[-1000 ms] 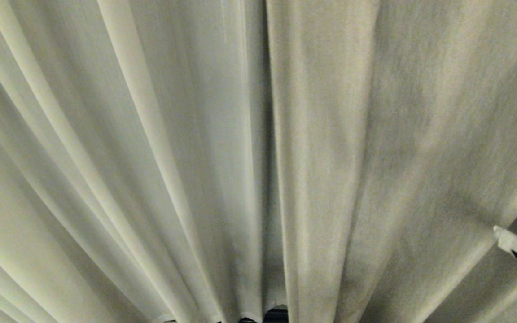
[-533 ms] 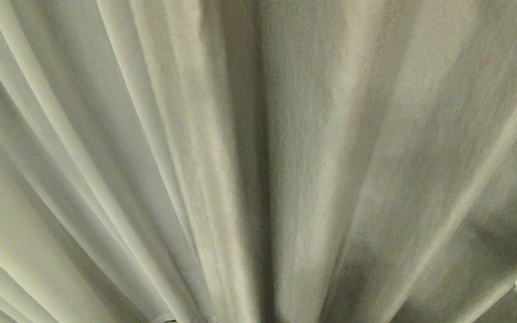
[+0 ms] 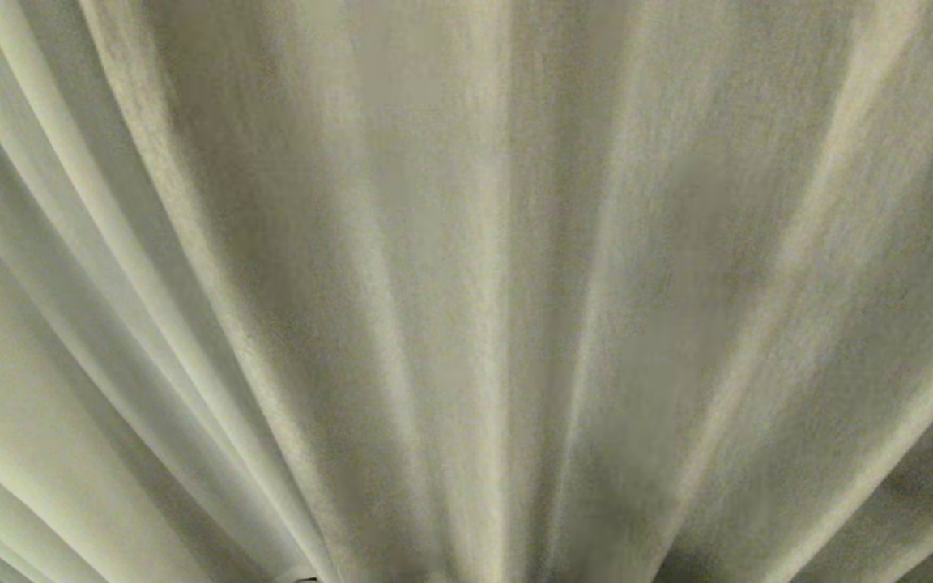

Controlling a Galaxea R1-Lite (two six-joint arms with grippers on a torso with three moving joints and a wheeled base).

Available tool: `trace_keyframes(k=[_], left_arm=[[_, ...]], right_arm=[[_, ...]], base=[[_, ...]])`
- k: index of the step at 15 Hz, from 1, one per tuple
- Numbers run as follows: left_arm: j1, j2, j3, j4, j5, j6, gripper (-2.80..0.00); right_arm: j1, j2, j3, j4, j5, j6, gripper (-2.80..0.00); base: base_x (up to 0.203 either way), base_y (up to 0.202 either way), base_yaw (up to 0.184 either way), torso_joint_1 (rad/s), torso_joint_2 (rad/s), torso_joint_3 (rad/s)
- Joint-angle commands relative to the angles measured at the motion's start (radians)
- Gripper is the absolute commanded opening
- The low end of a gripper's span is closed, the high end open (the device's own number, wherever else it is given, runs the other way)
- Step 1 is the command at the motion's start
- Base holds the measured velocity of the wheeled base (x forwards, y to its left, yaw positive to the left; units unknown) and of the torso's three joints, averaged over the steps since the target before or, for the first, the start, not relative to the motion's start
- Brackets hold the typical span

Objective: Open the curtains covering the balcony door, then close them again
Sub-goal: Close the outer curtains on both sides

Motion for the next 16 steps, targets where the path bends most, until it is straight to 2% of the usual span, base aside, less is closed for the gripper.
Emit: trace_keyframes(k=[1,5,12,14,16], left_arm=[[0.0,0.0,0.0,-0.001,0.001,0.001,-2.8],[0.0,0.0,0.0,-0.001,0.0,0.001,-2.8],[0.0,0.0,0.0,-0.001,0.001,0.001,-2.8],[0.0,0.0,0.0,-0.001,0.001,0.001,-2.8],[0.0,0.0,0.0,-0.001,0.001,0.001,-2.8]], right_arm=[[-0.059,-0.124,0.0,0.087,0.017,-0.009,-2.8],[0.011,-0.255,0.0,0.115,0.014,0.0,-2.8],[-0.009,-0.468,-0.001,0.119,0.016,0.026,-2.8],[-0.009,-0.466,-0.001,0.127,0.014,0.117,-2.8],[-0.009,-0.466,-0.001,0.139,0.015,0.259,-2.8]], base=[[0.0,0.0,0.0,0.0,0.0,0.0],[0.0,0.0,0.0,0.0,0.0,0.0],[0.0,0.0,0.0,0.0,0.0,0.0],[0.0,0.0,0.0,0.0,0.0,0.0],[0.0,0.0,0.0,0.0,0.0,0.0]])
